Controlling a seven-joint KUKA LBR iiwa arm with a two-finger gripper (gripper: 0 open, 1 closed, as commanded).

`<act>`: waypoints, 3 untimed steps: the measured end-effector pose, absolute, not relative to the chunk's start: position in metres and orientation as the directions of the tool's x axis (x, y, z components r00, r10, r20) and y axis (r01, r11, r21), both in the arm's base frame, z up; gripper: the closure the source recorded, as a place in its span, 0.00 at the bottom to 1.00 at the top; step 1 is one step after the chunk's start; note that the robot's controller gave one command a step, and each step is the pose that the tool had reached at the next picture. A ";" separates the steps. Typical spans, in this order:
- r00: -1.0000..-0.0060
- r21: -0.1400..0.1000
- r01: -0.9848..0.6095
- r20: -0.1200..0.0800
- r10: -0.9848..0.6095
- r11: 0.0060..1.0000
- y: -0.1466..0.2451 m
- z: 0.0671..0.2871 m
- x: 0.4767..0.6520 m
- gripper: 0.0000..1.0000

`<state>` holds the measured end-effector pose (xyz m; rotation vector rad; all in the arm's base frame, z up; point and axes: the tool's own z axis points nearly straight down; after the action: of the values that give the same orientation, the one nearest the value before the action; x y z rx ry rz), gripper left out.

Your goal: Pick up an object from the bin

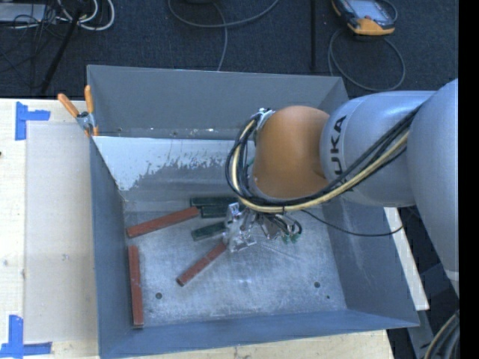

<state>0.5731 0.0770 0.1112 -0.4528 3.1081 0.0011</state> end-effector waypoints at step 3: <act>-0.865 -0.009 -0.500 -0.040 -0.499 0.866 0.079 0.085 0.579 1.00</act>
Offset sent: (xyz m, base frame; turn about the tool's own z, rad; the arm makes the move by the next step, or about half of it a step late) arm 0.0000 0.0000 0.0000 0.0000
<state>0.5795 0.0786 0.0852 -0.8021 2.9952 0.0032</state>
